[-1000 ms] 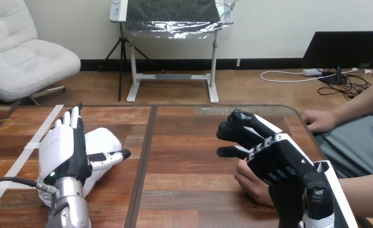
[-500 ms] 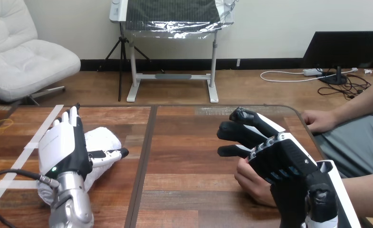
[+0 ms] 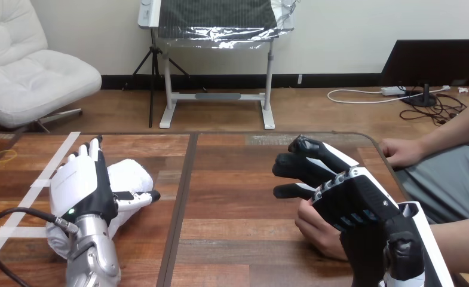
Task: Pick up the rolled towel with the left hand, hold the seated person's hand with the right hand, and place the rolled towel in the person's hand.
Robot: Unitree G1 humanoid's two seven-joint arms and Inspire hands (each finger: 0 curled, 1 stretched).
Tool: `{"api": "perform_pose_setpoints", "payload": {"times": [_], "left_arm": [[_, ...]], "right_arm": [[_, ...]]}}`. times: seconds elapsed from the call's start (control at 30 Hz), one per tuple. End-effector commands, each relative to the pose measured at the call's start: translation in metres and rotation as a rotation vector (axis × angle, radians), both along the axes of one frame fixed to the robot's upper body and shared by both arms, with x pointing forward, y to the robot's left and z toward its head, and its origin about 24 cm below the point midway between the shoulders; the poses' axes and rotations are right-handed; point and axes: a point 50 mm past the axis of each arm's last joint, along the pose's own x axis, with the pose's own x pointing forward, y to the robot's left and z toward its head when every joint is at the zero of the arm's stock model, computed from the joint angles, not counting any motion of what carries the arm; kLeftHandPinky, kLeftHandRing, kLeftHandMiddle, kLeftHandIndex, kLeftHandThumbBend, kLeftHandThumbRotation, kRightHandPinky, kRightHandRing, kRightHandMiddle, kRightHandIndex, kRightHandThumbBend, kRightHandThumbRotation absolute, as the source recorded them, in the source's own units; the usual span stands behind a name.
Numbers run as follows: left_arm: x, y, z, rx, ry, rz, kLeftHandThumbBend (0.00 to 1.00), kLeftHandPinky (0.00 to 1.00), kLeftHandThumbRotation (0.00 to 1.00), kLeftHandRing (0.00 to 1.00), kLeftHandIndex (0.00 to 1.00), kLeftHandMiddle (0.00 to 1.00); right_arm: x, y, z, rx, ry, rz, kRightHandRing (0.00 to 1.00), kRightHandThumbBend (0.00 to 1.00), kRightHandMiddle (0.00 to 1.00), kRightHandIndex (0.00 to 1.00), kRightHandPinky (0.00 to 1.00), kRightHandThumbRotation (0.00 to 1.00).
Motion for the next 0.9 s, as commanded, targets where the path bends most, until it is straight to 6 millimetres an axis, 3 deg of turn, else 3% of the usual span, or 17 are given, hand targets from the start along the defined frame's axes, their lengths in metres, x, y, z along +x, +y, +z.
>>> {"api": "perform_pose_setpoints", "payload": {"times": [0.0,0.87], "left_arm": [[0.018,-0.006,0.016,0.012,-0.045,-0.010,1.00,1.00,0.30,0.99,0.96,1.00],[0.030,-0.011,0.020,-0.006,0.046,0.020,0.96,0.99,0.29,0.95,0.94,0.95]], "right_arm": [[0.004,0.000,0.013,0.018,-0.082,0.001,0.79,0.68,0.79,0.82,0.68,1.00],[0.005,-0.002,0.015,0.016,-0.097,0.002,0.76,0.68,0.78,0.79,0.61,1.00]]}}
